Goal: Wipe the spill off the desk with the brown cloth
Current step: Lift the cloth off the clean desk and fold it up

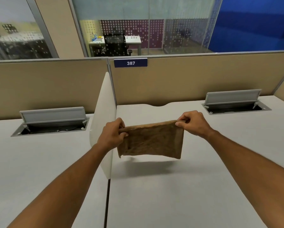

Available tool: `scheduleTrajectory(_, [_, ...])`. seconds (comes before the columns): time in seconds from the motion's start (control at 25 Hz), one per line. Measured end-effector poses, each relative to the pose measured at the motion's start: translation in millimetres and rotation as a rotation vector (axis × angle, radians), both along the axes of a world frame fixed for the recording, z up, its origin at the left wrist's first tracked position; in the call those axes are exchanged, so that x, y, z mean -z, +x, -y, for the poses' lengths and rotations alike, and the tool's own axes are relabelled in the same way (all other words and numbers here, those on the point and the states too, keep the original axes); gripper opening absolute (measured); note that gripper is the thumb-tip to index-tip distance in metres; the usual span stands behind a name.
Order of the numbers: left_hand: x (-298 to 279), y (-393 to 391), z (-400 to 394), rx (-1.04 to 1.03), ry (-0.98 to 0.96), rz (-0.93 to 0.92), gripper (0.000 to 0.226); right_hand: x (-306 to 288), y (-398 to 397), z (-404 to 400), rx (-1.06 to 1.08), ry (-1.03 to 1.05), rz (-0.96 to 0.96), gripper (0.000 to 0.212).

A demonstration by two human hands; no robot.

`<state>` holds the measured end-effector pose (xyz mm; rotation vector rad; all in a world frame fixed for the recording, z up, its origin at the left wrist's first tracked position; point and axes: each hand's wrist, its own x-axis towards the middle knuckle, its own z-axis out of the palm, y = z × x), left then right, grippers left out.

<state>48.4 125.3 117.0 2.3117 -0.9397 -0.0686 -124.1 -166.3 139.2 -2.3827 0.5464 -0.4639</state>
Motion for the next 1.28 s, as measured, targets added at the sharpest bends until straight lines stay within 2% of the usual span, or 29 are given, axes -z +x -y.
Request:
scheduleTrajectory(0.2, [-8.2,19.6,11.4,-0.044,-0.052,-0.078,0.015,-8.1,11.1,20.2,-0.009,0.073,-0.052,0.011])
scheduleTrajectory(0.44, [-19.7,28.0,22.5,-0.153,-0.001,-0.105,0.031,-14.5,21.9,41.6,-0.001,0.055,-0.123,0.013])
scheduleTrajectory(0.56, [-27.1,31.6,25.3,-0.155,0.022,-0.15,0.03,-21.7,29.6,57.2,-0.047,0.085,-0.164,0.014])
scheduleTrajectory(0.68, [-31.3,36.4,30.3,-0.154,-0.041,-0.258,0.028,-25.7,36.6,64.2,-0.041,0.185,-0.125,0.013])
scheduleTrajectory(0.84, [-28.4,24.7,53.4,-0.249,-0.15,-0.339,0.03,-22.7,55.3,40.1,0.078,0.352,-0.083,0.021])
scheduleTrajectory(1.08, [-25.7,1.0,93.8,-0.235,-0.241,-0.424,0.029,-10.2,82.1,-15.3,-0.075,0.615,-0.105,0.025])
scheduleTrajectory(1.28, [-25.3,-4.0,103.9,-0.14,-0.283,-0.41,0.022,-10.4,94.5,-35.5,-0.094,0.786,-0.086,0.024])
